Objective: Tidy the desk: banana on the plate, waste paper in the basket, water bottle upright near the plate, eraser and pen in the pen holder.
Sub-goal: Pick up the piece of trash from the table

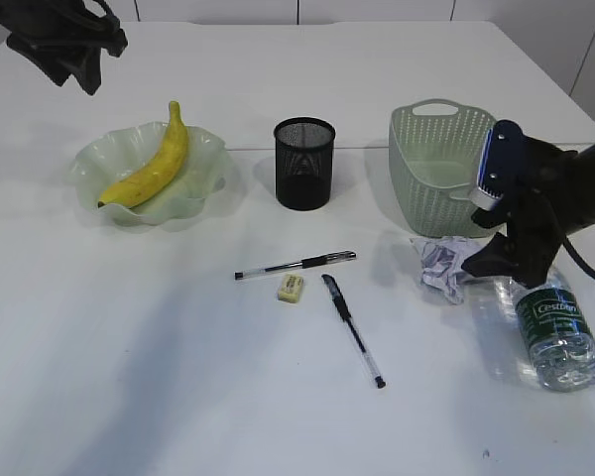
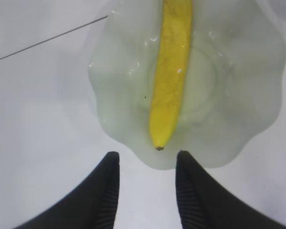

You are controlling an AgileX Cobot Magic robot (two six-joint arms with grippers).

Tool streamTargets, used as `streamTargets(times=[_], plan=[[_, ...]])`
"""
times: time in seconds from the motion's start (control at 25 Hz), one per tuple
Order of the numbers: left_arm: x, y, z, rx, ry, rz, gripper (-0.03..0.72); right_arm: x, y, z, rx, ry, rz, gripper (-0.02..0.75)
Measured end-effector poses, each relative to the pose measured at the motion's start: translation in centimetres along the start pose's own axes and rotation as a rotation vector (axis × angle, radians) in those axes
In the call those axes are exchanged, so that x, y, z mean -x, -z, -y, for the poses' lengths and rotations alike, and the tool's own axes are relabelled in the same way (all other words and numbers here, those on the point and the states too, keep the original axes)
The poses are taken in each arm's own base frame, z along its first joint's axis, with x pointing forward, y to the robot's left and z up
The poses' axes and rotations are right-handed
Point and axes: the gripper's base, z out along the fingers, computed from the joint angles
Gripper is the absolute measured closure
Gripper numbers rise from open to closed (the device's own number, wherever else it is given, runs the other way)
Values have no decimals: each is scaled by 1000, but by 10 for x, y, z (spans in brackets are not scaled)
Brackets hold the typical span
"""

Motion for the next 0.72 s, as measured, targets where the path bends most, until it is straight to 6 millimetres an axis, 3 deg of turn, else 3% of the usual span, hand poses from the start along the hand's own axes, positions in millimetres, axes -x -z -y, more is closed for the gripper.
streamTargets(times=[0.72], plan=[[0,0,0,0,0,0,420,0,-15,1,-7,164,59,203]])
